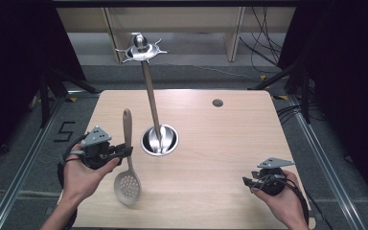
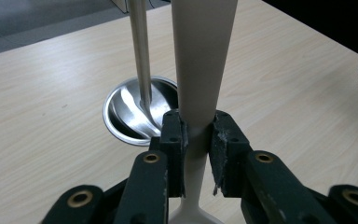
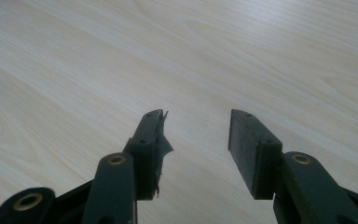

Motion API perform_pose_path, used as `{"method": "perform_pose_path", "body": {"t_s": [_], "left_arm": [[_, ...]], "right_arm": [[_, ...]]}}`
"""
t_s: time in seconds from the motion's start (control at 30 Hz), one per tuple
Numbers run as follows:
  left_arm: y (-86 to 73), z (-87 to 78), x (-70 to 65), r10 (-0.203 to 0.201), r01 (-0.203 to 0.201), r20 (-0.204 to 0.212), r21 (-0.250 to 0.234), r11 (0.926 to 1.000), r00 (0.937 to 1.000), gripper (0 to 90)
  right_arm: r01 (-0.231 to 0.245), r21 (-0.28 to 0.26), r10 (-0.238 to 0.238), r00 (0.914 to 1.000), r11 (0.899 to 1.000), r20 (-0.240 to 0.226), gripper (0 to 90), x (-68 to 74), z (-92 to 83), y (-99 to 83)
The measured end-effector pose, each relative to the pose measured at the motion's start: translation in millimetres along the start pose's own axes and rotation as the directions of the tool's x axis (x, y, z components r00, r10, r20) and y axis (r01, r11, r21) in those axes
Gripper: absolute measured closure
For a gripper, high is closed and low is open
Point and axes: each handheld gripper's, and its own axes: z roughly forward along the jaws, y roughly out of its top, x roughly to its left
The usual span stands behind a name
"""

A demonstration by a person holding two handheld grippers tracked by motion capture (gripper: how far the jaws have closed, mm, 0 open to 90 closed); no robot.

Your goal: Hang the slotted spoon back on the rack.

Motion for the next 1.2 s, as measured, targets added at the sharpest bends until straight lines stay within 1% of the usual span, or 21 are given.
{"method": "perform_pose_path", "body": {"t_s": [0.1, 0.13, 0.2, 0.23, 0.27, 0.3, 0.33, 0.43, 0.47, 0.5, 0.53, 0.63, 0.67, 0.73, 0.8, 0.87, 0.9, 1.07, 1.13, 1.17, 1.2], "left_arm": [[4.3, -5.4, 3.9, 0.009, -0.009, -0.01, 0.007, 0.9999, 0.9999, 75.8], [5.2, -4.6, 3.7, -0.013, 0.013, -0.01, -0.019, 0.9997, 0.9999, 75.8], [8.2, -7.1, 6.2, -0.014, 0.013, -0.018, -0.01, 0.9999, 0.9997, 75.8], [10.0, -9.5, 8.7, 0.007, -0.006, -0.024, 0.016, 0.9998, 0.9997, 75.8], [10.8, -8.3, 8.8, -0.013, 0.013, -0.022, -0.008, 0.9999, 0.9997, 75.8], [12.4, -10.2, 11.2, 0.009, -0.009, -0.026, 0.012, 0.9999, 0.9996, 75.8], [13.1, -9.2, 10.5, -0.011, 0.01, -0.027, -0.006, 0.9999, 0.9996, 75.7], [17.3, -12.0, 14.5, 0.008, -0.008, -0.033, 0.017, 0.9998, 0.9994, 75.8], [17.1, -12.6, 11.8, -0.046, 0.046, -0.036, 0.021, 0.9987, 0.9983, 75.8], [19.6, -12.5, 16.2, 0.012, -0.011, -0.033, 0.017, 0.9998, 0.9994, 75.8], [20.9, -13.5, 17.8, 0.025, -0.024, -0.037, 0.028, 0.9993, 0.999, 75.8], [24.8, -13.5, 18.6, 0.009, -0.008, -0.04, 0.019, 0.9998, 0.9992, 75.7], [26.0, -15.0, 20.6, 0.035, -0.033, -0.041, 0.035, 0.9988, 0.9986, 75.7], [28.2, -13.9, 20.4, 0.016, -0.015, -0.047, 0.019, 0.9997, 0.9987, 75.8], [30.3, -14.7, 22.6, 0.037, -0.035, -0.045, 0.038, 0.9987, 0.9983, 75.7], [32.2, -13.3, 22.6, 0.023, -0.022, -0.047, 0.025, 0.9995, 0.9986, 75.8], [34.0, -14.8, 24.1, 0.041, -0.039, -0.05, 0.048, 0.9981, 0.9979, 75.7], [41.6, -14.3, 26.6, 0.048, -0.046, -0.049, 0.053, 0.9975, 0.9976, 75.7], [43.3, -12.6, 25.7, 0.027, -0.026, -0.055, 0.028, 0.9993, 0.9981, 75.7], [44.9, -14.1, 27.8, 0.055, -0.053, -0.053, 0.048, 0.9974, 0.9971, 75.8], [45.6, -12.4, 26.3, 0.028, -0.026, -0.055, 0.024, 0.9994, 0.9981, 75.7]], "right_arm": [[-0.002, 0.0, 0.002, 1.0, 1.0, 0.001, 56.0, -0.1, -0.1, 0.1], [-0.001, 0.0, 0.001, 1.0, 1.0, 0.002, 55.9, -0.1, -0.1, 0.2], [-0.001, -0.002, 0.001, 1.0, 1.0, 0.0, 55.9, -0.1, 0.0, 0.2], [0.0, -0.003, 0.0, 1.0, 1.0, -0.001, 55.9, -0.2, 0.0, 0.3], [0.012, -0.008, -0.012, 0.9999, 1.0, -0.001, 56.0, -1.3, 0.9, -0.1], [0.014, -0.009, -0.014, 0.9999, 1.0, -0.001, 55.9, -1.5, 1.0, -0.2], [-0.007, -0.002, 0.007, 1.0, 1.0, -0.003, 55.9, -0.1, -0.1, 0.4], [-0.007, -0.002, 0.007, 1.0, 1.0, -0.002, 55.8, -0.3, -0.2, 0.5], [-0.007, -0.002, 0.007, 1.0, 1.0, -0.002, 55.8, -0.3, -0.1, 0.4], [-0.007, -0.002, 0.007, 1.0, 1.0, -0.002, 55.8, -0.3, -0.1, 0.4], [-0.008, -0.002, 0.008, 1.0, 1.0, -0.003, 55.8, -0.3, -0.1, 0.4], [-0.007, -0.002, 0.007, 1.0, 1.0, -0.002, 55.8, -0.4, -0.1, 0.5], [-0.008, -0.001, 0.008, 1.0, 1.0, -0.002, 55.7, -0.3, -0.1, 0.5], [-0.008, -0.002, 0.008, 1.0, 1.0, -0.002, 55.7, -0.4, -0.2, 0.5], [-0.008, -0.002, 0.008, 1.0, 1.0, -0.002, 55.6, -0.3, -0.2, 0.5], [-0.008, -0.002, 0.008, 1.0, 1.0, -0.002, 55.6, -0.4, -0.1, 0.5], [-0.008, -0.002, 0.008, 1.0, 1.0, -0.002, 55.6, -0.4, -0.1, 0.5], [-0.007, -0.002, 0.007, 1.0, 1.0, -0.003, 55.5, -0.2, 0.1, 0.4], [-0.007, -0.002, 0.007, 1.0, 1.0, -0.003, 55.5, 0.0, 0.0, 0.4], [-0.006, -0.003, 0.006, 1.0, 1.0, -0.003, 55.5, -0.1, -0.1, 0.4], [-0.004, -0.005, 0.004, 1.0, 1.0, 0.002, 55.5, 0.0, -0.4, 0.3]]}}
